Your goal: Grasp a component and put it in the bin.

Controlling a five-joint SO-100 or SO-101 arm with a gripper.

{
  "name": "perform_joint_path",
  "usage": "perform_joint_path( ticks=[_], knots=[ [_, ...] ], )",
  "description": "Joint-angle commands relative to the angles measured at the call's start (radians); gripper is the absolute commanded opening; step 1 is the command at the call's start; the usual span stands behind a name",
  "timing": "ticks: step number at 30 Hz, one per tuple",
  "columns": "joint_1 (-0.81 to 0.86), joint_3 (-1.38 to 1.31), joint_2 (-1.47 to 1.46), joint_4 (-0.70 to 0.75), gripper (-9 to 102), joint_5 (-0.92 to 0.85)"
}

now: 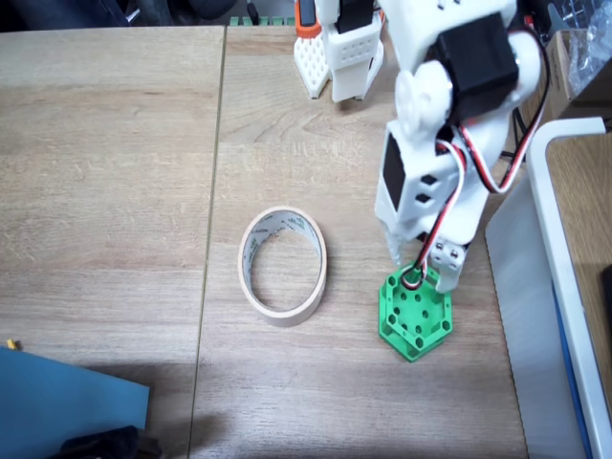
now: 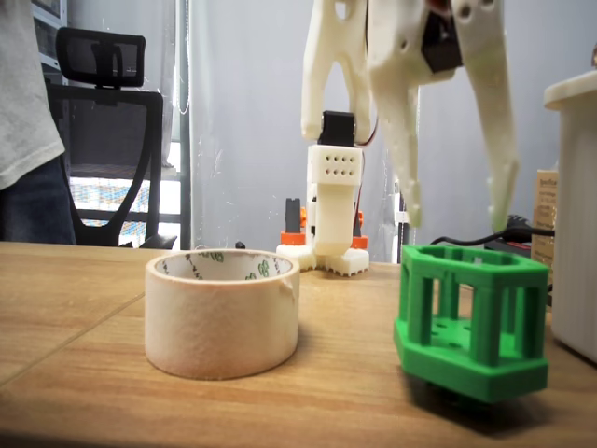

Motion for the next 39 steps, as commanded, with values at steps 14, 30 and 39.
perform_joint_path(
  ticks=[14,30,39],
  knots=[
    [0.064,-0.041,0.011,0.006,22,0.006],
    [0.16,0.132,0.011,-0.011,22,0.005],
    [0.16,0.132,0.008,-0.012,22,0.005]
  ],
)
